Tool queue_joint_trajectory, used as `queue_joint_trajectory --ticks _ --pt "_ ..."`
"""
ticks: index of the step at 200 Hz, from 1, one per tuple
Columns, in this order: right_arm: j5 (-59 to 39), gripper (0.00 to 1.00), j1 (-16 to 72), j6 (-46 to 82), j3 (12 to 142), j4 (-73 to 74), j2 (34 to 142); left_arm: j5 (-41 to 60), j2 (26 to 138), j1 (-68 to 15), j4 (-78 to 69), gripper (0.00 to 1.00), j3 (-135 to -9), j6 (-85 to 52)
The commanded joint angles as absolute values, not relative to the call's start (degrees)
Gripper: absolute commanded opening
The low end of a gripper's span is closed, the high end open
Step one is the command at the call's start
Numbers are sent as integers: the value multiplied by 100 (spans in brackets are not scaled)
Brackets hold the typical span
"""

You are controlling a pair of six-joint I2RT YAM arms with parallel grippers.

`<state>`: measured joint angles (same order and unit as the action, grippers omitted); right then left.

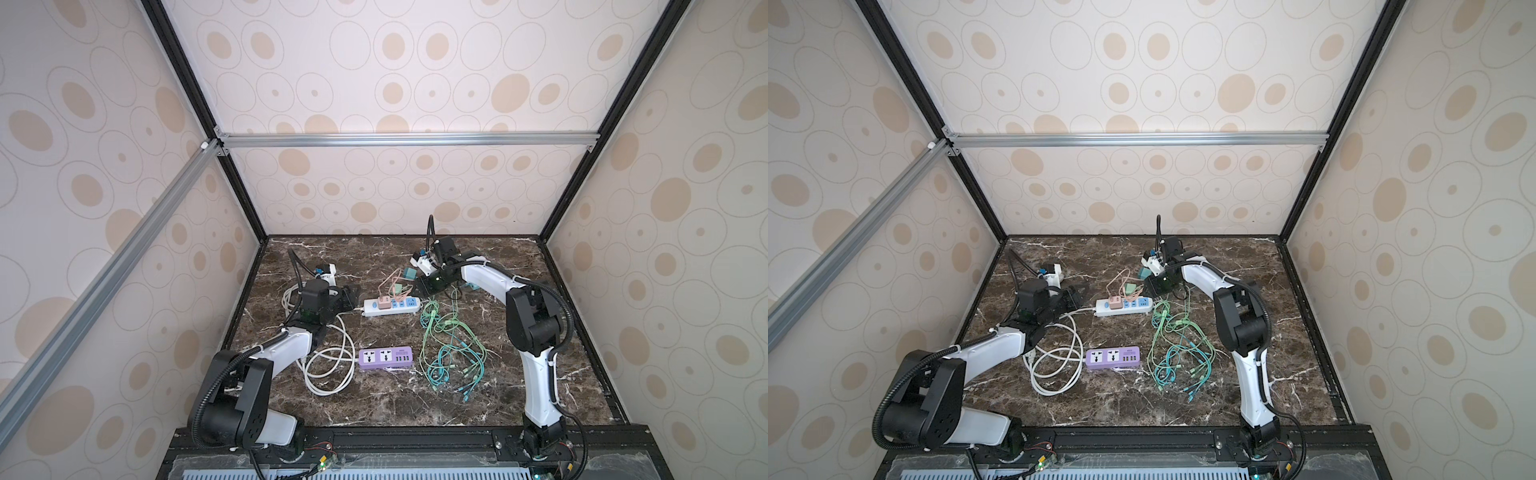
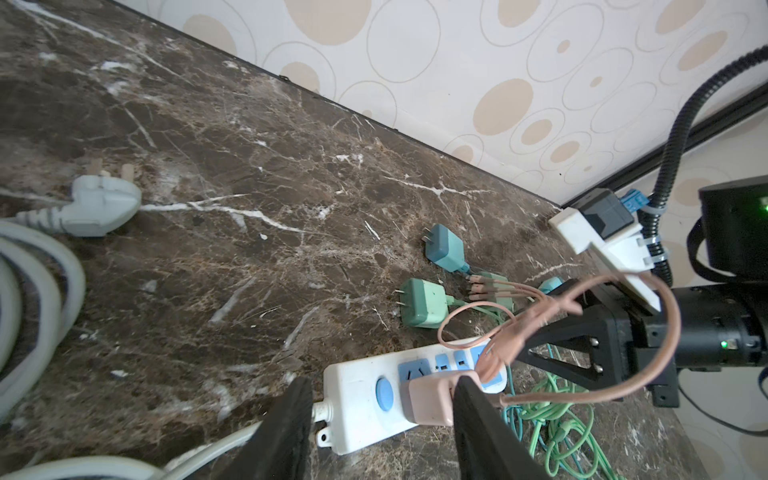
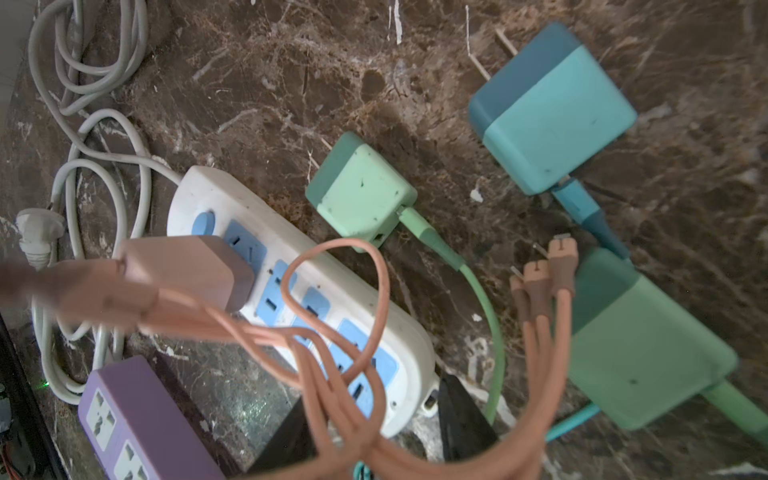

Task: Insert the plug

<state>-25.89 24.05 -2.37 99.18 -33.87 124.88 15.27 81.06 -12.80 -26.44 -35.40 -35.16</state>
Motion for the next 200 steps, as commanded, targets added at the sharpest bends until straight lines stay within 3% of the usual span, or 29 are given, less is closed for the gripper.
queue_joint_trajectory --ticks 1,24,87,120,200 --pt "-2716 47 2437 -244 10205 -3531 12737 1589 8105 -1204 -2780 61 -3489 -3692" --pt "-2714 47 2469 -247 10273 -3557 12870 1857 8618 -1178 -2657 63 -3751 -3592" --pt "-2703 48 2599 -287 10261 -3605 13016 2530 10149 -1187 -3045 56 -4338 -3731" --pt "-2806 48 2616 -334 10204 -3647 12981 2592 10342 -1187 -2946 56 -4407 -3606" --pt "-2931 48 2861 -360 9512 -3666 12571 2817 9948 -1187 -2906 42 -3604 -3386"
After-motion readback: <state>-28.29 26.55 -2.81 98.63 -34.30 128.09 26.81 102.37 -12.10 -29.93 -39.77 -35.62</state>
